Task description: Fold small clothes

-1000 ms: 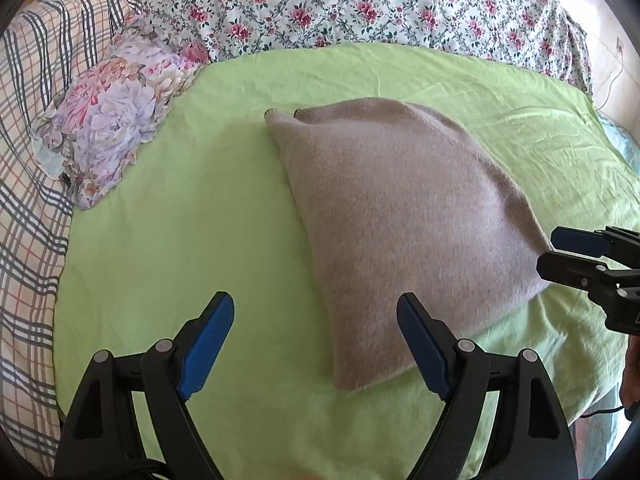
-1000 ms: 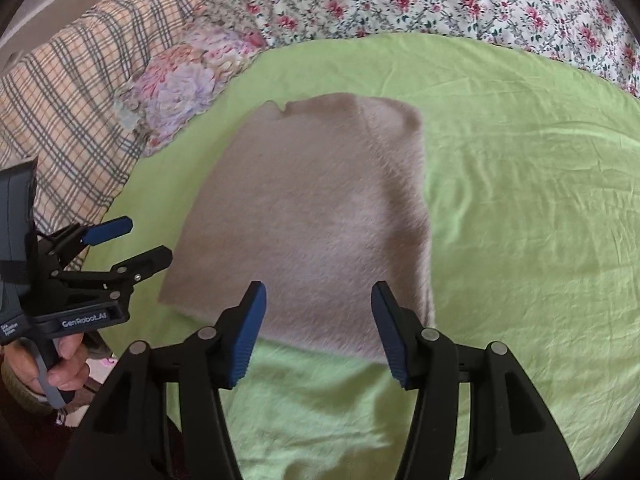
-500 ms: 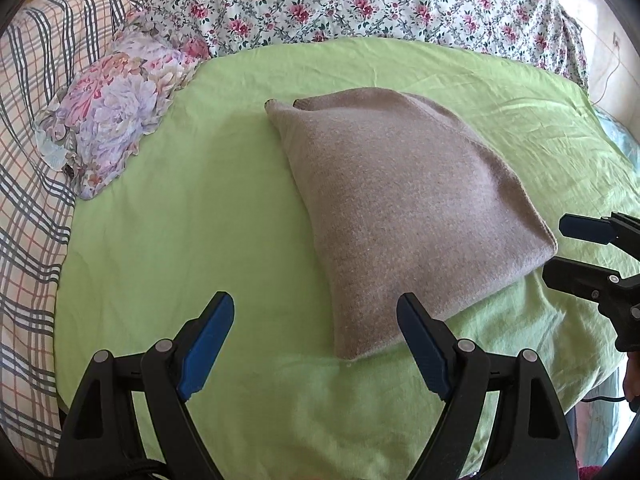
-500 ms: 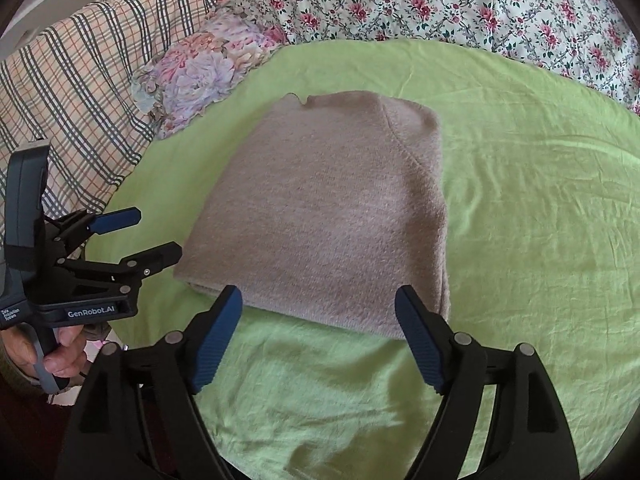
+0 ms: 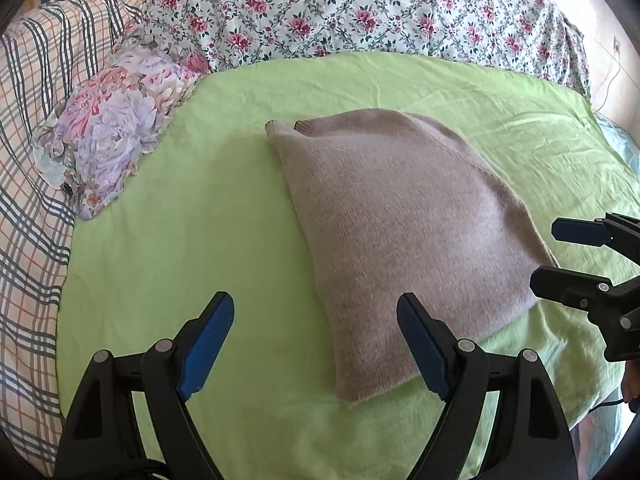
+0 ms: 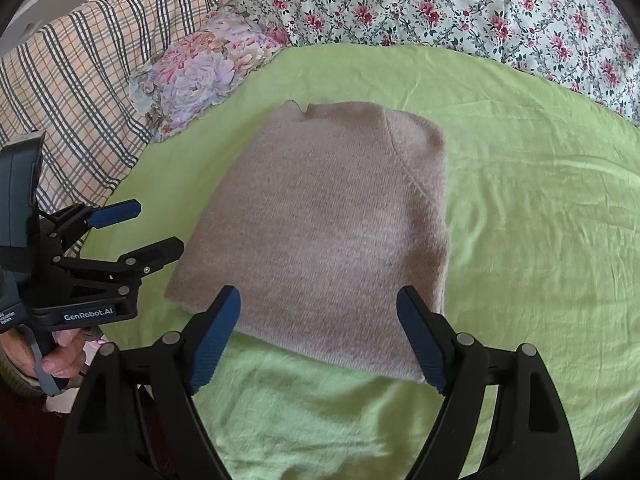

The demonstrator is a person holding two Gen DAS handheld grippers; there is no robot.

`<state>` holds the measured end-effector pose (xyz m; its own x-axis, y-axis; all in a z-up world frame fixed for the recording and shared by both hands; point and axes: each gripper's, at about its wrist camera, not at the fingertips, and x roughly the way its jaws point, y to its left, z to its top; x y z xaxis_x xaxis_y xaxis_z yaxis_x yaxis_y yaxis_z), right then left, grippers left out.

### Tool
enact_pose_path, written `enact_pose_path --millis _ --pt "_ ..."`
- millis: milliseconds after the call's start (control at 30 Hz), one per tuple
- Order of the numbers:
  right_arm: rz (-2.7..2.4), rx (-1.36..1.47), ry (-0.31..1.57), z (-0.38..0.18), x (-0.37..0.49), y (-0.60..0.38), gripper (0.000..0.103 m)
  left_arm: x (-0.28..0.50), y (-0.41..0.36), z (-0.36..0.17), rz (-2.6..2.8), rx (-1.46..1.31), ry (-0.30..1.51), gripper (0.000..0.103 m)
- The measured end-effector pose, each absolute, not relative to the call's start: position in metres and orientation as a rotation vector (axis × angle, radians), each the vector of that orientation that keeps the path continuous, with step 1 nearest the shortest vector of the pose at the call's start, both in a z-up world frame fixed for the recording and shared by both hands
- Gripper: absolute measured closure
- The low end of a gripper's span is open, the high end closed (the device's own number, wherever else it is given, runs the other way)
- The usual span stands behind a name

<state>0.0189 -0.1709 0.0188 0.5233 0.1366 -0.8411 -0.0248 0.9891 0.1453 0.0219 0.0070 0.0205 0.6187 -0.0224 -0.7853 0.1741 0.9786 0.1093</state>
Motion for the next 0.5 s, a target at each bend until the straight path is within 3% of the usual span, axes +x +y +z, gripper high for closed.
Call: enact_pose_path --millis 500 --pt "0.104 0.107 1.027 0.014 0.036 -0.162 0.022 0.035 0.006 0.019 -0.103 0.181 0.900 0.019"
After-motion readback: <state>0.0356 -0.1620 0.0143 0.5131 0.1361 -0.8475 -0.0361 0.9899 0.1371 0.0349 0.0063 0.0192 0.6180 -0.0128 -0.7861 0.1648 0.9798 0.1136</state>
